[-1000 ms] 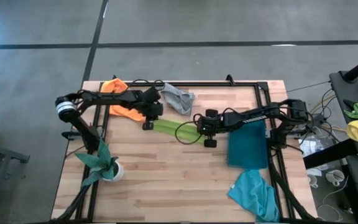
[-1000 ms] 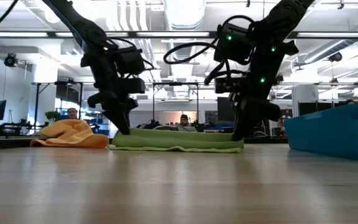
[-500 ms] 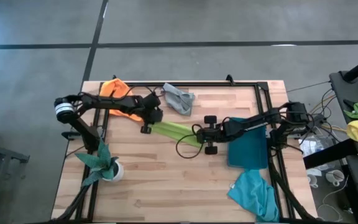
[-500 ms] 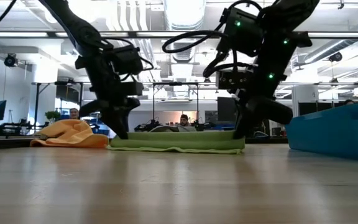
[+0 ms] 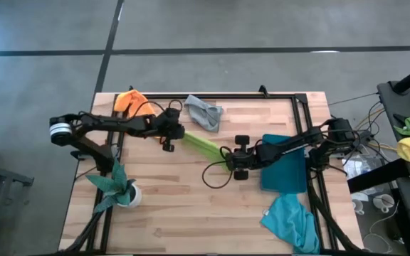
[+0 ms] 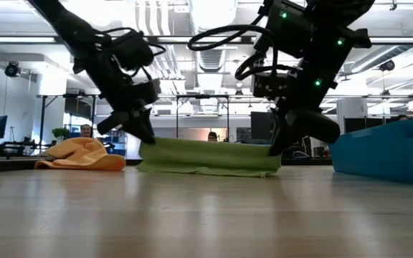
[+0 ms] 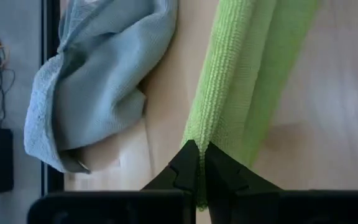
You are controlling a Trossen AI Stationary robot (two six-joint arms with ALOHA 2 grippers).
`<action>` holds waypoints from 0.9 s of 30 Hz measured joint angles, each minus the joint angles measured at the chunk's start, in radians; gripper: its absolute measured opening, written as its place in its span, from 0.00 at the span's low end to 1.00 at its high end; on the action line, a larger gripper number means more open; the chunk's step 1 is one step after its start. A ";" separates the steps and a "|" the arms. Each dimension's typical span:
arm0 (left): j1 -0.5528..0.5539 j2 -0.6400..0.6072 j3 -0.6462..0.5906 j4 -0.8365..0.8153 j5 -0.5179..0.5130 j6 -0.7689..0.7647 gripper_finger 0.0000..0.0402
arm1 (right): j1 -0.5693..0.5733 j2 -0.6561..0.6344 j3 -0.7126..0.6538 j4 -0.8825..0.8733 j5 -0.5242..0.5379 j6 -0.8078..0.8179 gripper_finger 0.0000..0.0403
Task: Roll microfiber towels into tight, uniform cylinder then place into a basket
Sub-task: Roll the green towel
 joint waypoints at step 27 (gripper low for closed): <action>0.006 0.057 -0.086 0.269 -0.079 0.095 0.00 | 0.003 0.001 0.005 0.081 -0.005 0.102 0.03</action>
